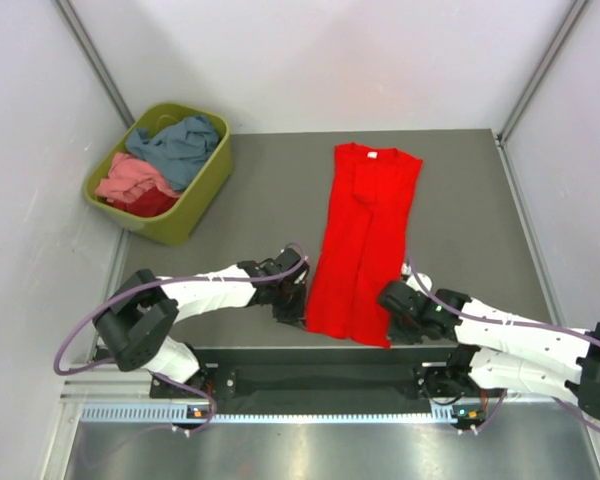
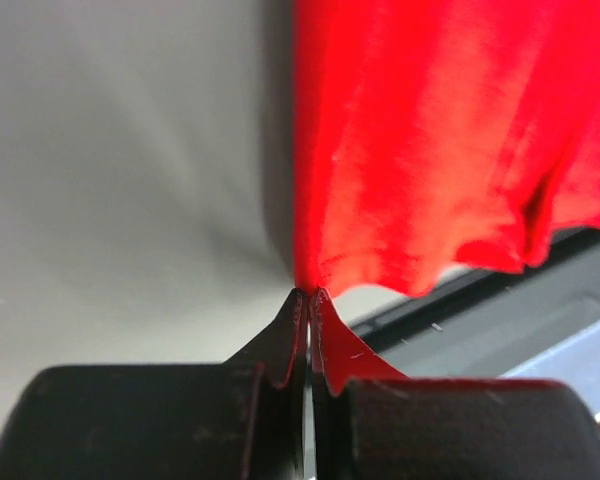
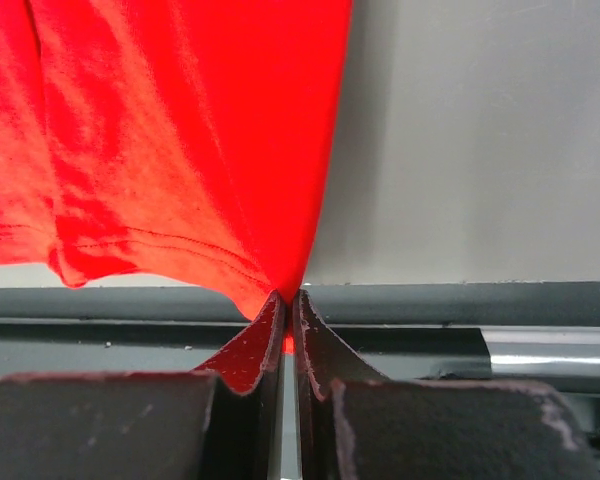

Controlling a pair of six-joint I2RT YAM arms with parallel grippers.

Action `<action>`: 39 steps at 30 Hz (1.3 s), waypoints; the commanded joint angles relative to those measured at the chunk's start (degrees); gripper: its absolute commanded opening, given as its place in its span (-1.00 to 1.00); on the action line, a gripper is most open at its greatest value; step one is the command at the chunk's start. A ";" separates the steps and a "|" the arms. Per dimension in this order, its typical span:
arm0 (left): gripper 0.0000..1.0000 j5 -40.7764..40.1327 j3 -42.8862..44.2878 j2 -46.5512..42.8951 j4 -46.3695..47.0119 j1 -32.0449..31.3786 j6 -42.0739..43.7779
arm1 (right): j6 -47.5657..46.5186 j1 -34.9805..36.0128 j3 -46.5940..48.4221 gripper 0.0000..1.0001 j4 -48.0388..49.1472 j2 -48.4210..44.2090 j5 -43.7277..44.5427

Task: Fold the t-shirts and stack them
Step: Fold the tshirt

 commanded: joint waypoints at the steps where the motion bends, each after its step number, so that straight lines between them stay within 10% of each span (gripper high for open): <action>1: -1.00 0.78 2.58 -3.58 -0.16 -2.14 -5.06 | -2.29 0.84 2.96 -1.00 -1.48 -1.15 1.14; 11: -1.00 -2.38 15.41 3.97 -6.31 -1.97 -2.07 | -14.32 -2.66 9.37 -1.00 0.35 2.54 7.65; 24: -1.00 -6.52 42.46 24.88 -12.20 6.64 4.52 | -41.91 -27.27 19.12 -1.00 12.49 16.14 -2.54; 39: -1.00 1.21 67.80 43.17 -10.54 15.43 11.20 | -49.23 -39.32 34.06 -1.00 15.57 33.92 -10.80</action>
